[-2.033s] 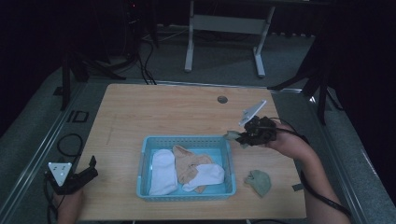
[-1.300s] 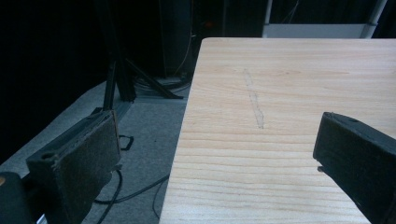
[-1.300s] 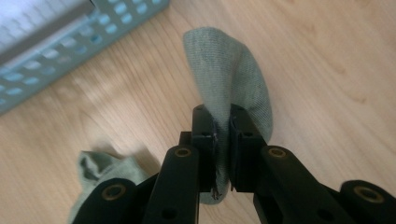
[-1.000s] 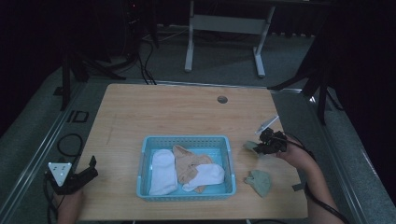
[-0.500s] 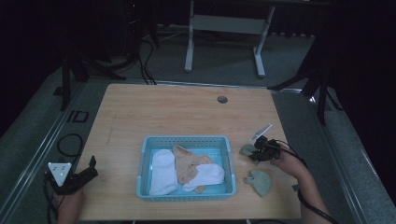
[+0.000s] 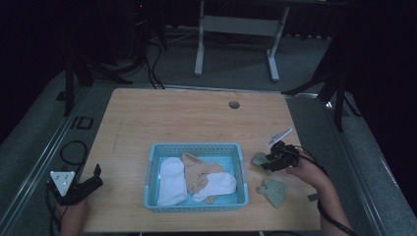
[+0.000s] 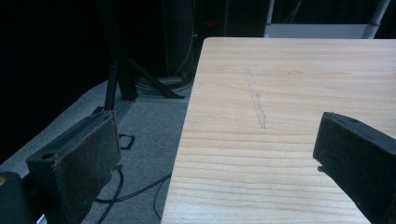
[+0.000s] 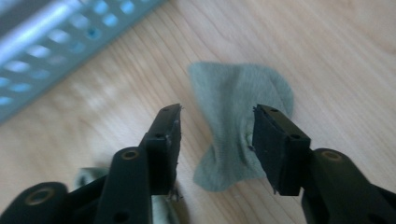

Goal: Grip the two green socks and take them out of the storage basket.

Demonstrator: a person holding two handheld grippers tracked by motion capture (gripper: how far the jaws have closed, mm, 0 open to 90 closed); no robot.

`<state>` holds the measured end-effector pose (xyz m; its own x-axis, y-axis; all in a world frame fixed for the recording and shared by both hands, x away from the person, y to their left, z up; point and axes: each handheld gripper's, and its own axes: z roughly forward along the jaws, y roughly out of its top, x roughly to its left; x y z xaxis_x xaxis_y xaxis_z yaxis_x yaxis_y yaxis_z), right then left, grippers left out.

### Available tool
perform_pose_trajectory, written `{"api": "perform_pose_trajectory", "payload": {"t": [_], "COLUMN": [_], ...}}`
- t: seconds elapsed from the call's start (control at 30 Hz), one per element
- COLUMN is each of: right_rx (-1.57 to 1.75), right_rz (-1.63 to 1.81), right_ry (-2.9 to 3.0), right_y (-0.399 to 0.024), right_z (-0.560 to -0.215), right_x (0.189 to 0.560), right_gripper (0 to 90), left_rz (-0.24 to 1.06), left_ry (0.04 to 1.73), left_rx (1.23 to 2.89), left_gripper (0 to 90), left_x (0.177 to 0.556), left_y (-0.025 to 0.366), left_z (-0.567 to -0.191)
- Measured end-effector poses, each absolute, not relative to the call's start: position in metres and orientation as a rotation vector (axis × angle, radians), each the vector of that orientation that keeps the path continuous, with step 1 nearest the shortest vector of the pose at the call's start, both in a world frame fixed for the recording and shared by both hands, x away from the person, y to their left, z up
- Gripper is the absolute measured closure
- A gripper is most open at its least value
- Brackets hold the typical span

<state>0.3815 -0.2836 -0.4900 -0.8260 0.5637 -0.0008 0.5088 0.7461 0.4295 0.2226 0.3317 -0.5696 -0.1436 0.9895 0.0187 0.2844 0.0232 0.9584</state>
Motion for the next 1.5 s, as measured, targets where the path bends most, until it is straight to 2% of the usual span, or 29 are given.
{"api": "perform_pose_trajectory", "payload": {"t": [0.07,0.33,0.6,0.77,1.2,1.5], "right_rx": [0.856,0.916,1.036,1.116,1.362,1.393], "right_rz": [0.667,0.710,0.798,0.841,0.882,0.947], "right_ry": [2.803,2.762,2.649,2.607,2.416,2.287], "right_y": [-0.285,-0.294,-0.313,-0.333,-0.381,-0.389], "right_z": [-0.483,-0.476,-0.481,-0.489,-0.523,-0.535], "right_x": [0.378,0.376,0.369,0.364,0.355,0.344], "right_gripper": [47.6,32.3,25.2,13.8,13.7,12.9], "left_rz": [1.165,1.163,1.165,1.163,1.163,1.164], "left_ry": [1.535,1.540,1.540,1.542,1.544,1.541], "left_rx": [1.348,1.348,1.347,1.349,1.350,1.349], "left_gripper": [0.3,0.3,0.3,0.4,0.4,0.3], "left_x": [0.223,0.223,0.223,0.223,0.223,0.223], "left_y": [0.332,0.332,0.332,0.332,0.332,0.332], "left_z": [-0.570,-0.569,-0.569,-0.569,-0.569,-0.569]}}
